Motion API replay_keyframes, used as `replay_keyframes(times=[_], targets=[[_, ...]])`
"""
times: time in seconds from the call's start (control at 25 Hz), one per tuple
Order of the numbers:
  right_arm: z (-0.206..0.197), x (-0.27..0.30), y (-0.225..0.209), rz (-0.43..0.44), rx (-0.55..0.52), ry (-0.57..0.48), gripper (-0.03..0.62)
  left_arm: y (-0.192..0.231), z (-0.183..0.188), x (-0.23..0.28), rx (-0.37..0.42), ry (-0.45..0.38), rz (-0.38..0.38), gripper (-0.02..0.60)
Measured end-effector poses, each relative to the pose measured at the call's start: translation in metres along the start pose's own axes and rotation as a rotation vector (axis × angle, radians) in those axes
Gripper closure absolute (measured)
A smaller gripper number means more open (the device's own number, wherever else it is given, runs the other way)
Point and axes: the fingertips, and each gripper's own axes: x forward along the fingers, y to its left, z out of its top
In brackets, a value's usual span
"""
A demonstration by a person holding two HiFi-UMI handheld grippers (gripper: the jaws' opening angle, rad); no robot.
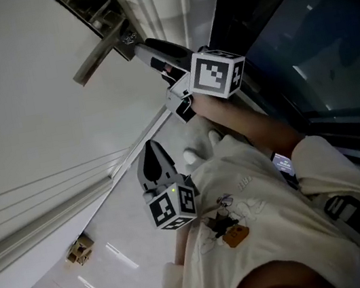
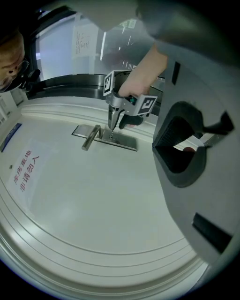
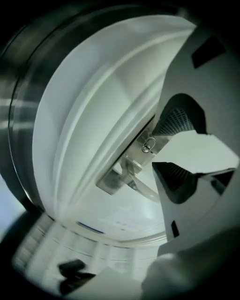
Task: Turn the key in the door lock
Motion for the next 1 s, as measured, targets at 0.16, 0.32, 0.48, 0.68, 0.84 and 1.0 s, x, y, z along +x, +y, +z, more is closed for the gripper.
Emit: replay_keyframes(times=[0.16,0.32,0.48,0.68,0.84,1.0], targets=[[0.004,-0.016,0.02,-0.031,-0.6,0.038,0.427,0.002,-0.002,-0.004,-0.004,-0.003,-0.001,0.575],[-0.006,-0.038,0.032,-0.02,-0.847,0.103,0.454,0.003,0.003,-0.008,-0.007,-0.02,-0.005,0.575],[-0.026,-0.071,0.034,-0.022,-0.899,0.149,0.549,0.002,-0.001,-0.003,-0.032,-0.009,-0.039,0.575],[-0.065,-0.108,0.032,-0.064,-0.906,0.252,0.588,-0.004,-0.001,0.002,-0.024,-0.013,-0.074,0.575],[-0.081,-0.124,0.025,-0.079,-0.844,0.293,0.588,-0.012,-0.004,0.003,-0.022,-0.007,-0.103,0.575],[-0.081,-0.127,0.034,-0.086,-0.844,0.281,0.588,-0.018,-0.001,0.003,-0.013,-0.006,-0.128,0.575]])
